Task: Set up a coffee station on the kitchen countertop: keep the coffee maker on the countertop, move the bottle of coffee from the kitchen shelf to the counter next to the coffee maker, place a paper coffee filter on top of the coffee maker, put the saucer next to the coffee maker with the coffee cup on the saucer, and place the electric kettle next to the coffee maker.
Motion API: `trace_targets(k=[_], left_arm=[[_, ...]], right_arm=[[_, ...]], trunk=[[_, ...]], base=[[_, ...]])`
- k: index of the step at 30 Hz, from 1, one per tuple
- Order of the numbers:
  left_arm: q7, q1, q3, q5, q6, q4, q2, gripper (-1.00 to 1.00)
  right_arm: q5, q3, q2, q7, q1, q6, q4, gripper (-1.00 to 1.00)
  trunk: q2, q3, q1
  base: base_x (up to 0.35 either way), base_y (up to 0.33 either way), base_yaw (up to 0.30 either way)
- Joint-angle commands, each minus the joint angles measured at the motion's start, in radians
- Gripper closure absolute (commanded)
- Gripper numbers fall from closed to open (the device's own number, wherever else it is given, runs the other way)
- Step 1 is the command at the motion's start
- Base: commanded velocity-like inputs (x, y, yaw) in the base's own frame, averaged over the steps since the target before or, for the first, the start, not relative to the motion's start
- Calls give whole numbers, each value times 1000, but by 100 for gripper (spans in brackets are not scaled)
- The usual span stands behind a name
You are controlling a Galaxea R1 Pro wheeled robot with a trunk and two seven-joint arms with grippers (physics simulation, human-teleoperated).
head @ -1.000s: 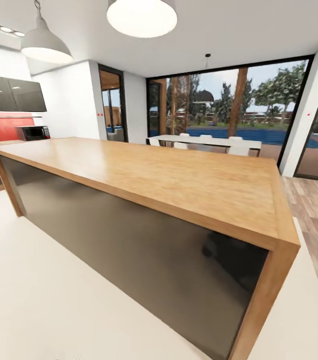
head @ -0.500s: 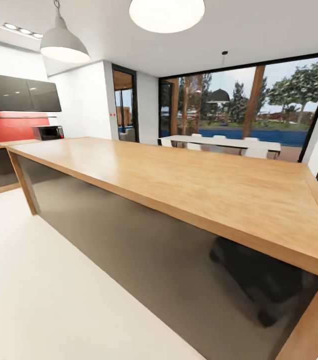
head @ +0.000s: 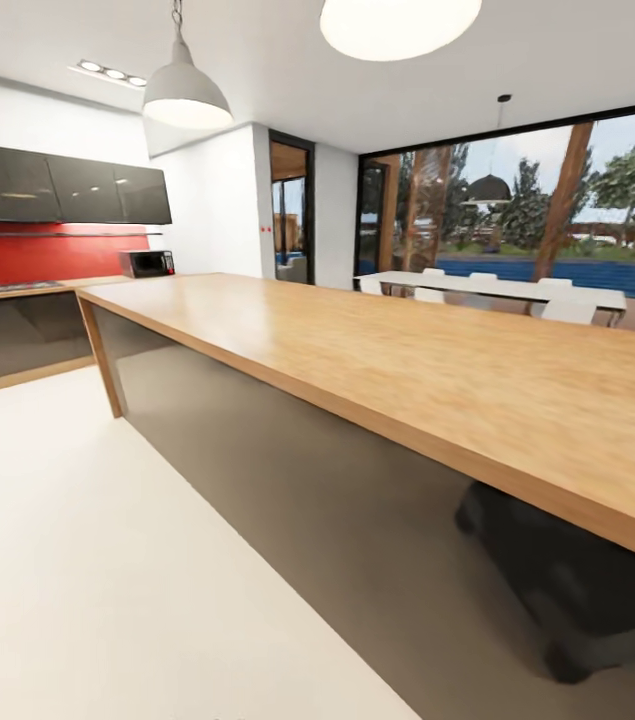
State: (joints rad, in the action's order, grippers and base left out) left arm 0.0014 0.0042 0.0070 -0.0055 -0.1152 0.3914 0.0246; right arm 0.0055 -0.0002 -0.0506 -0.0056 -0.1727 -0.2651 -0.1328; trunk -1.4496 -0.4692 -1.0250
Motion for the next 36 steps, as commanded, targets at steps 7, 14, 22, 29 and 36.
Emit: trace_targets(k=[7,14,22,29,36], left_arm=[[0,0,1,-1,-1,1,0,-100],[0,0,1,-1,-1,1,0,-100],[0,0,1,-1,-1,1,0,-100],[0,0,1,-1,-1,1,0,-100],[0,0,2,-1,-1,1,0,-100]], right_arm=[[1,0,0,-1,-1,-3,1,-100],[1,0,0,-1,-1,-3,1,-100],[1,0,0,-1,-1,-3,1,-100],[1,0,-2,1,-1,-3,0,-100],[1,0,0,0,-1,-3,0,-100]], trunk=[[0,-1,0],[0,-1,0],[0,-1,0],[0,-1,0],[0,-1,0]], base=[[1,2,243],[0,0,243],[1,0,243],[150,81,119],[272,164,195]])
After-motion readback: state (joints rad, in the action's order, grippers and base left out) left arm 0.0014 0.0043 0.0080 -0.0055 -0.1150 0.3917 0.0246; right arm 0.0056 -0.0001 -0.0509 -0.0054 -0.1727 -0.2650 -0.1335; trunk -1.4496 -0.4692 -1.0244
